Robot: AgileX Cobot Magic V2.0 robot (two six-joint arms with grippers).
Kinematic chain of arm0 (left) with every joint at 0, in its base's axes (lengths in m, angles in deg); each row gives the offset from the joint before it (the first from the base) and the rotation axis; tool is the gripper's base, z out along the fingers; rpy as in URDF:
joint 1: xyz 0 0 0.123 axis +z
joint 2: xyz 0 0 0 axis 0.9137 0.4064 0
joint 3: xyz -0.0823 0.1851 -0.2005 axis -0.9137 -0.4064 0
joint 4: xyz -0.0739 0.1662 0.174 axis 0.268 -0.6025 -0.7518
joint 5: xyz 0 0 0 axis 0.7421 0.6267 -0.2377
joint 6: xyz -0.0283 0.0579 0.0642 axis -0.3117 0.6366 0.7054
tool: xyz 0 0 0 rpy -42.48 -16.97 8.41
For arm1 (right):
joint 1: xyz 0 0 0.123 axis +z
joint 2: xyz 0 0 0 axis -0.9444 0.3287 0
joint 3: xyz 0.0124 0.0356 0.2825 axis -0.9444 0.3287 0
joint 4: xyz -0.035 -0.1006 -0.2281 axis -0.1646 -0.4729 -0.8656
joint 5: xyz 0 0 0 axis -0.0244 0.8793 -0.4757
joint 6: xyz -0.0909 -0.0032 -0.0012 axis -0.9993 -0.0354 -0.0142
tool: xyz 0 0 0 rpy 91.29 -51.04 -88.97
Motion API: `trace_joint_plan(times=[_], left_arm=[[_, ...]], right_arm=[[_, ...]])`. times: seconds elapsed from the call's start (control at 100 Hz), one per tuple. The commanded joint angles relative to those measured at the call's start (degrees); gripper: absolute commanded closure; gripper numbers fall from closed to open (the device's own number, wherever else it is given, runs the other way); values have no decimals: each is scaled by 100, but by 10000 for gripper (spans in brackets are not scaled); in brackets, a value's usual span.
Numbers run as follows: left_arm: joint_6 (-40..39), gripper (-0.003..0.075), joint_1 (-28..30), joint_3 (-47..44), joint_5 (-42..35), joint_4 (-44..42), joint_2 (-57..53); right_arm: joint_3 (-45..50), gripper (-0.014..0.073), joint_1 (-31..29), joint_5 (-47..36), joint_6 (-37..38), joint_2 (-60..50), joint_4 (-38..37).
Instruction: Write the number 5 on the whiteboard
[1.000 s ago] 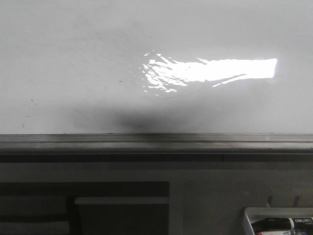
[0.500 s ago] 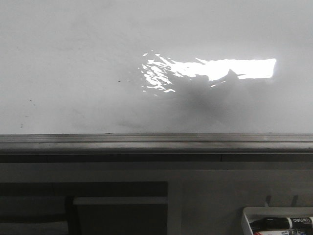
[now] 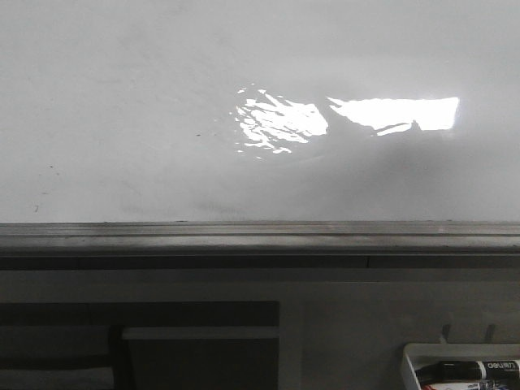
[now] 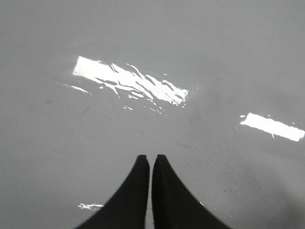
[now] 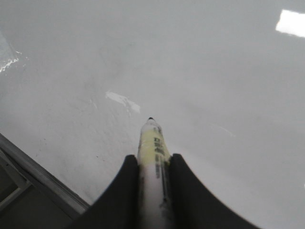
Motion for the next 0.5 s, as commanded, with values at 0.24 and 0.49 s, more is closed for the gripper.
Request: trace_joint_plan(times=[0.24, 0.49], left_arm=[[-44, 741, 8, 153, -389, 60, 56], [-44, 741, 8, 153, -404, 60, 56]], right_arm=[[-198, 633, 533, -744, 8, 701, -139], [-198, 633, 605, -828, 8, 1067, -292]])
